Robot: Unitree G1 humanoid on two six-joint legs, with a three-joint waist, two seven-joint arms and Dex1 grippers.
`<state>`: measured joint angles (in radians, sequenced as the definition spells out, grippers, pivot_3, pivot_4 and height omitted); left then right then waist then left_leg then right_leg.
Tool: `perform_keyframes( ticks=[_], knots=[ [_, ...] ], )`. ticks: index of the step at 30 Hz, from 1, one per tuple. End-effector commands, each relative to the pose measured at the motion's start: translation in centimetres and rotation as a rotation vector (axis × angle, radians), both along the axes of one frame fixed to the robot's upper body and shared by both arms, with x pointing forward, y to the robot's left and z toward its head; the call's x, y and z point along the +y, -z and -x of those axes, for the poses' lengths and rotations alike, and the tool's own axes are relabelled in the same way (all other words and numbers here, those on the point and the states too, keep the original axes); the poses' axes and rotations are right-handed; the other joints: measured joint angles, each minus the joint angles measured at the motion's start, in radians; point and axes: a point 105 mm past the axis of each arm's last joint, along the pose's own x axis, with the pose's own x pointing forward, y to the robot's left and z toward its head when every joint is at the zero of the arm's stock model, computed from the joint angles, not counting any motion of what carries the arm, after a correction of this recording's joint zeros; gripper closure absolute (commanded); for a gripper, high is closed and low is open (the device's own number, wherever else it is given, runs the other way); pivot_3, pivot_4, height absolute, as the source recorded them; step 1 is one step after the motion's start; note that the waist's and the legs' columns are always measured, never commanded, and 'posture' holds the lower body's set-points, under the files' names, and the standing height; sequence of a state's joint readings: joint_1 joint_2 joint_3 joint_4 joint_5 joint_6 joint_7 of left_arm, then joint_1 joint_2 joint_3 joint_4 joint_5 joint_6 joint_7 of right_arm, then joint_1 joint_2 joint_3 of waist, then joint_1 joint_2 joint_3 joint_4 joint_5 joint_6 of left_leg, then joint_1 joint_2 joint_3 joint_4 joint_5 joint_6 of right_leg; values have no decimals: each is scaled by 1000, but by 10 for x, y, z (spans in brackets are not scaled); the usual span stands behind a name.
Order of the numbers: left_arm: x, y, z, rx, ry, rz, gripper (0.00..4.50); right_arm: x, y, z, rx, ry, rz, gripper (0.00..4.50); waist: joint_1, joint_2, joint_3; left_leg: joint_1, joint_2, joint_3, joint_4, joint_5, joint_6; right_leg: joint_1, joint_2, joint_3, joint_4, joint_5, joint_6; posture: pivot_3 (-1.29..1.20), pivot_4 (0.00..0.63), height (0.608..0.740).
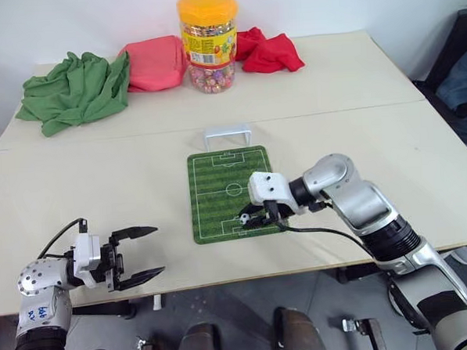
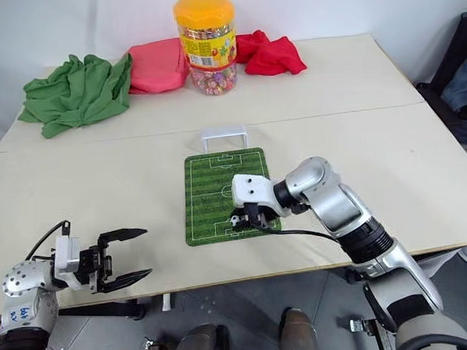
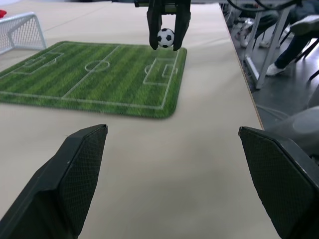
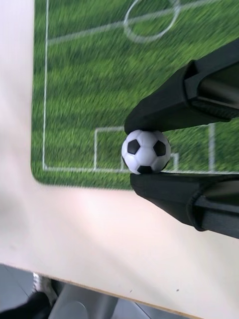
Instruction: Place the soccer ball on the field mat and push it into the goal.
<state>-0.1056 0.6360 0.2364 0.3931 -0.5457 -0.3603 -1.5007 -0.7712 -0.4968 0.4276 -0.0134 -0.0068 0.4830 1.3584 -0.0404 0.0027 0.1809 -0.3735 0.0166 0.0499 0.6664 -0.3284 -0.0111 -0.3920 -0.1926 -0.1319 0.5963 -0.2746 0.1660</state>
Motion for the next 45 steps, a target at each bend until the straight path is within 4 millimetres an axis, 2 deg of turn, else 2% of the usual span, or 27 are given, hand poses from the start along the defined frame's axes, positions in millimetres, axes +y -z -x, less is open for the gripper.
perform_keyframes(
  ticks=[1,13,22,23,25,32,40,43,45],
  knots=[
    [-3,0,8,-26,24,7,0,15,-2,-2,-27,-36,-10,3661,3,0,0,0,0,0,0,0,0,0,0,0,0,0,0,0,150,740],
    [-4,-2,13,-47,-14,18,0,11,16,-10,-13,-64,54,3661,8,0,0,0,0,0,0,0,0,0,0,0,0,0,0,0,150,740],
    [-6,-4,12,-51,-25,26,0,4,17,-11,-3,-62,61,3661,11,0,0,0,0,0,0,0,0,0,0,0,0,0,0,0,150,740],
    [-6,-4,11,-51,-27,27,0,4,16,-10,0,-62,58,2933,11,0,0,0,0,0,0,0,0,0,0,0,0,0,0,0,150,740],
    [-6,-5,10,-52,-28,27,0,4,16,-9,2,-66,56,2406,10,0,0,0,0,0,0,0,0,0,0,0,0,0,0,0,150,740],
    [-6,-7,6,-55,-31,30,0,3,11,-9,-4,-62,47,36,10,0,0,0,0,0,0,0,0,0,0,0,0,0,0,0,150,740],
    [-5,-8,2,-59,-28,31,0,7,-19,-6,-31,-57,-39,36,10,0,0,0,0,0,0,0,0,0,0,0,0,0,0,0,150,740],
    [-7,-9,1,-58,-19,36,0,2,-36,6,-10,-71,-127,650,11,0,0,0,0,0,0,0,0,0,0,0,0,0,0,0,150,740],
    [-9,-10,-1,-59,-10,40,0,-4,-33,15,23,-55,-144,1286,12,-1,0,0,0,0,-1,0,0,0,0,0,-1,0,0,0,150,740]
  ],
)
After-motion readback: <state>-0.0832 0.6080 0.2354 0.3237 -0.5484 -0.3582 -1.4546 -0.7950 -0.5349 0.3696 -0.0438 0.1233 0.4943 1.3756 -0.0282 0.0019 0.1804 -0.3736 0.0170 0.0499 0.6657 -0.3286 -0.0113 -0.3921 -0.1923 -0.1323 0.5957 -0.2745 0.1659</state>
